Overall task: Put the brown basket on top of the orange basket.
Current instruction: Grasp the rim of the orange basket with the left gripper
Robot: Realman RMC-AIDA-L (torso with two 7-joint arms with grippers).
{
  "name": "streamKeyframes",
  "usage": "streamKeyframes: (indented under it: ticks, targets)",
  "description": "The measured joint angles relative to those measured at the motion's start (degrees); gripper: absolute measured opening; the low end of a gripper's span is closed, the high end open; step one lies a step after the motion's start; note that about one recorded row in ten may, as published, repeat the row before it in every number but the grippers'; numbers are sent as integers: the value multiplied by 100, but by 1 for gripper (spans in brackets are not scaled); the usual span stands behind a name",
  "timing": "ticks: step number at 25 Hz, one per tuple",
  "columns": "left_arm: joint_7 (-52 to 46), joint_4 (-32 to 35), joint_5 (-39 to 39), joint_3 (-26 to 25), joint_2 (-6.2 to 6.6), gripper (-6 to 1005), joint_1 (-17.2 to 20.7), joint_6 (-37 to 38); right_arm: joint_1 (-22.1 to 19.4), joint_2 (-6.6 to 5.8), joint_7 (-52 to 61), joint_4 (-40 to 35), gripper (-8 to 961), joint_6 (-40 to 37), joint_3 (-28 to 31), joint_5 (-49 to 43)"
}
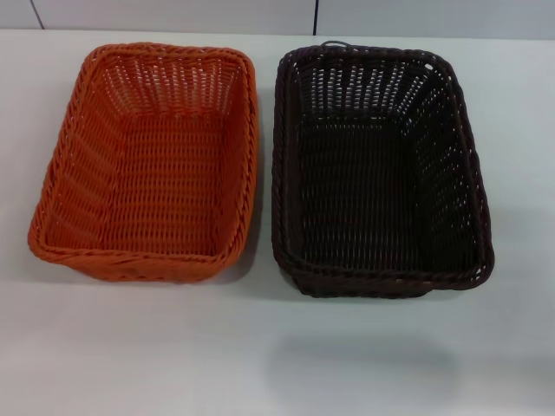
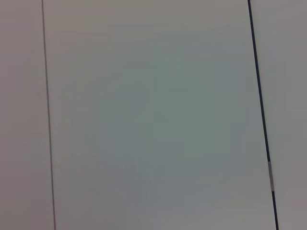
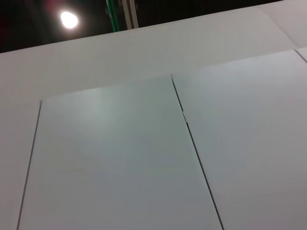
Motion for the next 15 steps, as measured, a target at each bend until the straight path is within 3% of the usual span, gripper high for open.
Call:
streamKeyframes:
  ticks: [13,15]
  targets:
    - [25,0,7,14,5,784,1,112,-24,0,29,2,818,-36,-243,-14]
    - [76,-1,12,204,-5,782,45,363,-25,0,29,-5,818,-36,-276,-13]
